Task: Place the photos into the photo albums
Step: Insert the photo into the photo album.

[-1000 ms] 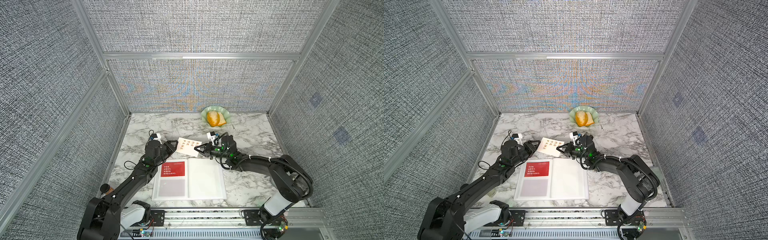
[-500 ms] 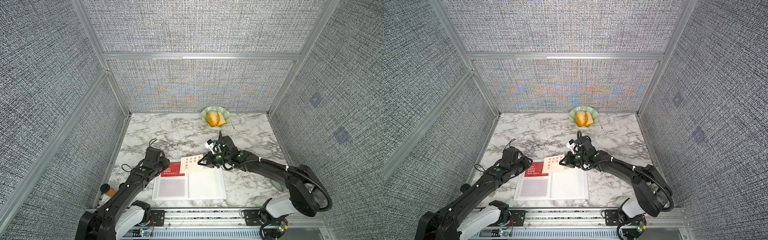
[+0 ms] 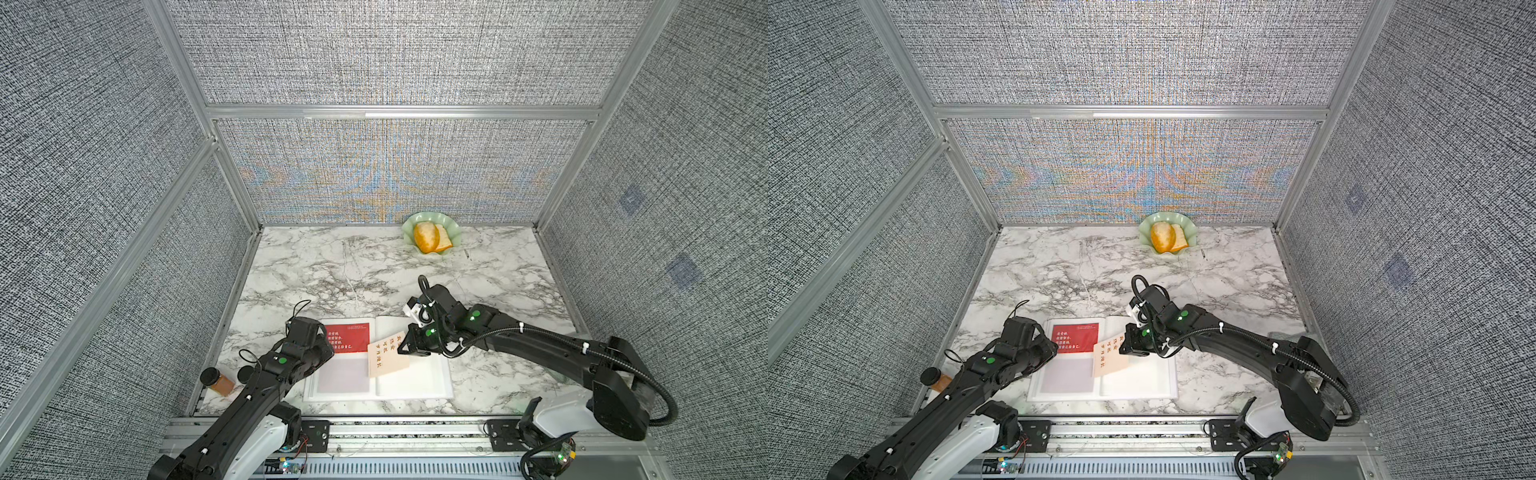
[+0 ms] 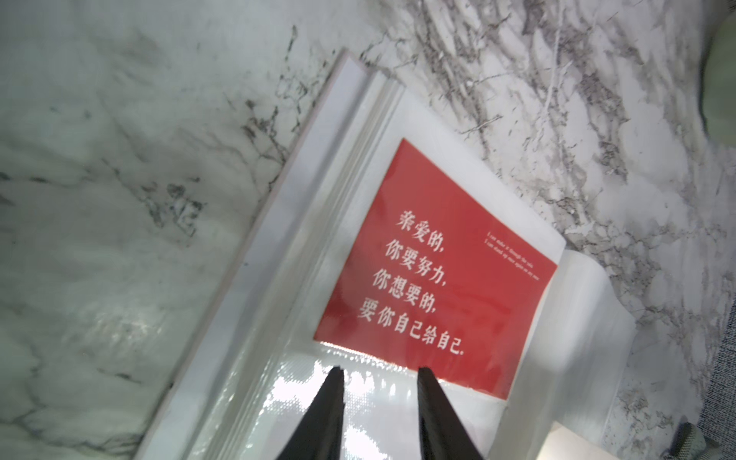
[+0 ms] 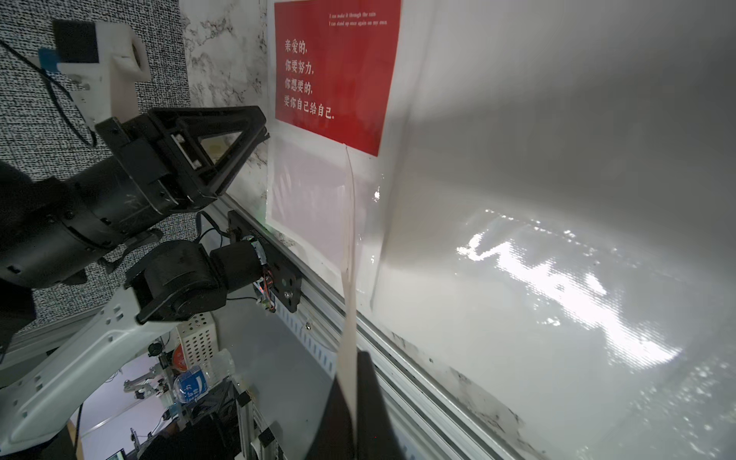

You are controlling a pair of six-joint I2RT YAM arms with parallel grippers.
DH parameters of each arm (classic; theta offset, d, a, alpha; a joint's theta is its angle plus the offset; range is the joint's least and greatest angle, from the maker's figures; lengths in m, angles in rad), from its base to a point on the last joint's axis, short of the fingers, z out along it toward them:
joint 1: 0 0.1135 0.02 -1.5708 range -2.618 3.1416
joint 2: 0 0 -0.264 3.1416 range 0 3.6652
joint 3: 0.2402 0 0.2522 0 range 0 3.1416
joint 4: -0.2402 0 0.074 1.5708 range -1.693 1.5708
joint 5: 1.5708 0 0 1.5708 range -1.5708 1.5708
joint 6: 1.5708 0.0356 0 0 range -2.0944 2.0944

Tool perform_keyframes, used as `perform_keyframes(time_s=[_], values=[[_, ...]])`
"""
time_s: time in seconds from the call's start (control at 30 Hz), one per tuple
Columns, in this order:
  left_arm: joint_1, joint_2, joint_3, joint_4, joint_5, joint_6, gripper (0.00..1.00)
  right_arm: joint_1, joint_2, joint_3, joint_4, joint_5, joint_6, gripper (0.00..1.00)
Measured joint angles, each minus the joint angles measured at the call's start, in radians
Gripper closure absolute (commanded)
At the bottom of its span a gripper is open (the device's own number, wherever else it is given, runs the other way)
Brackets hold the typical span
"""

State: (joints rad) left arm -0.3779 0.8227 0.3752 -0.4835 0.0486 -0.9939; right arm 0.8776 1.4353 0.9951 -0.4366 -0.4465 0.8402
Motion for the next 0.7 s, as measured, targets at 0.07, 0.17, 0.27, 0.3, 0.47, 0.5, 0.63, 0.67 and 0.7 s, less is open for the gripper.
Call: perform_keyframes(time_s=[0.07,0.17,0.27,0.3,0.47,0.5,0.63,0.67,0.7], values=[[-0.003,-0.001,-0.010,-0.011,-0.014,-0.006,0.66,0.002,-0.003,0.014,-0.038,0.027,0.006,1.00],[-0.006,0.002,-0.023,-0.013,-0.024,-0.014,0.67,0.005,-0.006,0.031,-0.080,0.055,0.017,1.00],[-0.006,0.014,-0.032,-0.016,-0.036,-0.021,0.67,0.011,-0.004,0.040,-0.108,0.076,0.027,1.00],[-0.006,0.013,-0.035,-0.018,-0.045,-0.023,0.67,0.014,-0.002,0.044,-0.116,0.079,0.031,1.00],[-0.006,-0.016,-0.066,-0.005,-0.058,-0.035,0.67,0.032,0.016,0.062,-0.134,0.093,0.046,1.00],[-0.006,-0.021,-0.071,-0.003,-0.058,-0.036,0.67,0.034,0.019,0.064,-0.135,0.095,0.050,1.00],[-0.006,-0.033,-0.086,0.016,-0.068,-0.043,0.67,0.046,0.034,0.077,-0.143,0.103,0.064,1.00],[-0.006,-0.035,-0.089,0.020,-0.069,-0.043,0.67,0.049,0.039,0.080,-0.143,0.105,0.066,1.00],[-0.006,-0.039,-0.093,0.026,-0.069,-0.043,0.67,0.051,0.044,0.082,-0.144,0.108,0.068,1.00]])
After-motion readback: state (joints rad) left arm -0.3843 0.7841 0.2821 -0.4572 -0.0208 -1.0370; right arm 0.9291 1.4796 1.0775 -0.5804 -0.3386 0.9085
